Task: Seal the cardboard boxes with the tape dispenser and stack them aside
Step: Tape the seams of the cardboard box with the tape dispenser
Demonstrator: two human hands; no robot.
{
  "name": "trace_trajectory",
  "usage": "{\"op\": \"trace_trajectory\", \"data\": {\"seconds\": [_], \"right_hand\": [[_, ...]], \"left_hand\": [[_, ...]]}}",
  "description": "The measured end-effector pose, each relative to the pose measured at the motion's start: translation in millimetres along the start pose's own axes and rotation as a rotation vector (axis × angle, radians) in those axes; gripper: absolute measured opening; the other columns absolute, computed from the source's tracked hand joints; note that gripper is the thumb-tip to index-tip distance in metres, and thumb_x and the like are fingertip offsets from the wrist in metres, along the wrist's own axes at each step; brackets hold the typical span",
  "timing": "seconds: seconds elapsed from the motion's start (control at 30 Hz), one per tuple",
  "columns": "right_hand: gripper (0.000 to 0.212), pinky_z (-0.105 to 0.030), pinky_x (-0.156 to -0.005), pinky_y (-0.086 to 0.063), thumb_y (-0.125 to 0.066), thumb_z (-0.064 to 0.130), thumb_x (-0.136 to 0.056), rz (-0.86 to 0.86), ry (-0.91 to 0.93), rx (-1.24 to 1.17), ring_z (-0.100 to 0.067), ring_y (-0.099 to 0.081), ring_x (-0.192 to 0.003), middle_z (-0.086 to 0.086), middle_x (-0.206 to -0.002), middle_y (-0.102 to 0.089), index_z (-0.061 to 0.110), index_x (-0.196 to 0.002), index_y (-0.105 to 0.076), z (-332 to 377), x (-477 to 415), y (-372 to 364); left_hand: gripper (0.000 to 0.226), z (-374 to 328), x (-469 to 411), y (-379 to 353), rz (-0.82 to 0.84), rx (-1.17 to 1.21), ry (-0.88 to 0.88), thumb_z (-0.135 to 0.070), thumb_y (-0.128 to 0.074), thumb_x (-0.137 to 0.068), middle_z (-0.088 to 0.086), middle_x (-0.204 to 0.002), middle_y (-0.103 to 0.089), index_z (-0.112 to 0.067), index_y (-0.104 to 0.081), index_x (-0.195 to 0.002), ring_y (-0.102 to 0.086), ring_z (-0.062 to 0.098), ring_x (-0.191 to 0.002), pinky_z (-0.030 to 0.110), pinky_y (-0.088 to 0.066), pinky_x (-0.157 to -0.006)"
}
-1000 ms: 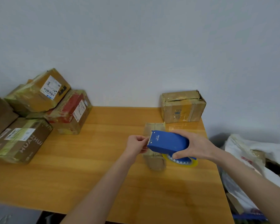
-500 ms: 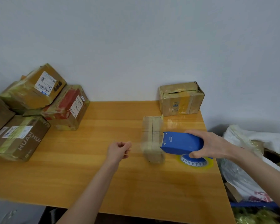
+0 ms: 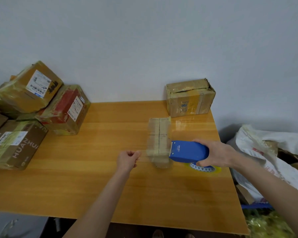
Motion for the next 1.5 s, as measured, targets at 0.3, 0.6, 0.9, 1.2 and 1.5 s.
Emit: {"op": "trace_trajectory", "data": {"seconds": [0.3, 0.6, 0.9, 1.2, 1.5], "right_hand": [[0.082, -0.031, -0.084, -0.051, -0.076, 0.042, -0.072, 0.065, -0.071, -0.065, -0.014, -0.056, -0.101, 0.01, -0.115, -0.057, 0.041, -0.142, -0.033, -4, -12, -23], [0.081, -0.026, -0.074, -0.048, -0.075, 0.044, -0.071, 0.041, -0.052, -0.079, -0.011, -0.056, -0.096, 0.012, -0.112, -0.056, 0.042, -0.14, -0.034, -7, -15, -26], [0.077, -0.038, -0.085, -0.052, -0.077, 0.04, -0.072, 0.04, -0.001, -0.109, -0.015, -0.057, -0.1, 0.009, -0.114, -0.057, 0.041, -0.138, -0.037, -9, -10, -22], [0.074, -0.035, -0.087, -0.053, -0.076, 0.044, -0.067, 0.086, -0.015, -0.171, -0.007, -0.058, -0.1, 0.022, -0.11, -0.054, 0.056, -0.127, -0.034, -33, 4, -13], [0.079, -0.031, -0.076, -0.05, -0.065, 0.052, -0.073, 0.148, -0.089, 0.236, -0.013, -0.053, -0.093, 0.017, -0.099, -0.053, 0.044, -0.143, -0.027, -12, -8, -16]], "left_hand": [[0.026, 10, -9, -9, -0.003, -0.196, -0.067, -0.035, -0.064, -0.091, -0.003, -0.073, -0.069, -0.02, -0.063, -0.07, -0.061, 0.016, -0.071, 0.041, -0.058, -0.073], [0.033, -15, 12, 3, -0.204, -0.64, -0.619, -0.021, -0.052, -0.098, 0.006, -0.122, -0.059, -0.014, -0.061, -0.129, -0.056, 0.022, -0.112, 0.03, -0.046, -0.088], [0.057, -12, 35, -61, 0.277, -1.185, -0.915, -0.043, -0.018, -0.104, -0.012, -0.154, 0.022, -0.029, 0.019, -0.145, 0.024, 0.006, -0.141, 0.027, 0.014, -0.117], [0.059, -11, 29, -57, 0.278, -1.215, -0.843, -0.045, -0.02, -0.103, -0.014, -0.155, 0.019, -0.029, 0.012, -0.15, 0.02, 0.001, -0.14, 0.032, 0.003, -0.121], [0.061, -16, 36, -61, 0.219, -1.208, -0.856, -0.048, -0.022, -0.102, -0.012, -0.153, 0.017, -0.024, 0.004, -0.152, 0.012, 0.005, -0.145, 0.032, 0.008, -0.12]]}}
Point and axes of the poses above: each hand's wrist, its own x-axis away from the middle knuckle, its own y-axis out of the back of the hand, z = x × y, the point moved 5 cm from there along -x, towards the middle knuckle
